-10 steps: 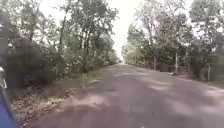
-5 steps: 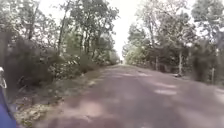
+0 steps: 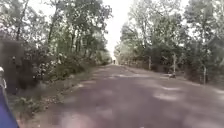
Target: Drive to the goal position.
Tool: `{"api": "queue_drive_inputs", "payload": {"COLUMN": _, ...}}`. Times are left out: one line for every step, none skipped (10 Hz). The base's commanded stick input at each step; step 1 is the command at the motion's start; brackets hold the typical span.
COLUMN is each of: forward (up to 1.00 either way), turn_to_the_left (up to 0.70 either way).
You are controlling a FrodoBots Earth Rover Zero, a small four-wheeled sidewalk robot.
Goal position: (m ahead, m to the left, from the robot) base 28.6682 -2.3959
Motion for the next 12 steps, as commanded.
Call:
{"api": "queue_drive_inputs", "payload": {"forward": 0.7, "turn_to_the_left": 0.0}}
{"api": "queue_drive_inputs", "payload": {"forward": 0.7, "turn_to_the_left": 0.0}}
{"api": "queue_drive_inputs", "payload": {"forward": 0.7, "turn_to_the_left": 0.0}}
{"api": "queue_drive_inputs", "payload": {"forward": 0.7, "turn_to_the_left": 0.0}}
{"api": "queue_drive_inputs", "payload": {"forward": 0.7, "turn_to_the_left": 0.0}}
{"api": "queue_drive_inputs", "payload": {"forward": 0.7, "turn_to_the_left": 0.0}}
{"api": "queue_drive_inputs", "payload": {"forward": 0.7, "turn_to_the_left": 0.0}}
{"api": "queue_drive_inputs", "payload": {"forward": 0.7, "turn_to_the_left": 0.0}}
{"api": "queue_drive_inputs", "payload": {"forward": 0.7, "turn_to_the_left": 0.0}}
{"api": "queue_drive_inputs", "payload": {"forward": 0.7, "turn_to_the_left": 0.0}}
{"api": "queue_drive_inputs", "payload": {"forward": 0.7, "turn_to_the_left": 0.0}}
{"api": "queue_drive_inputs", "payload": {"forward": 0.7, "turn_to_the_left": 0.0}}
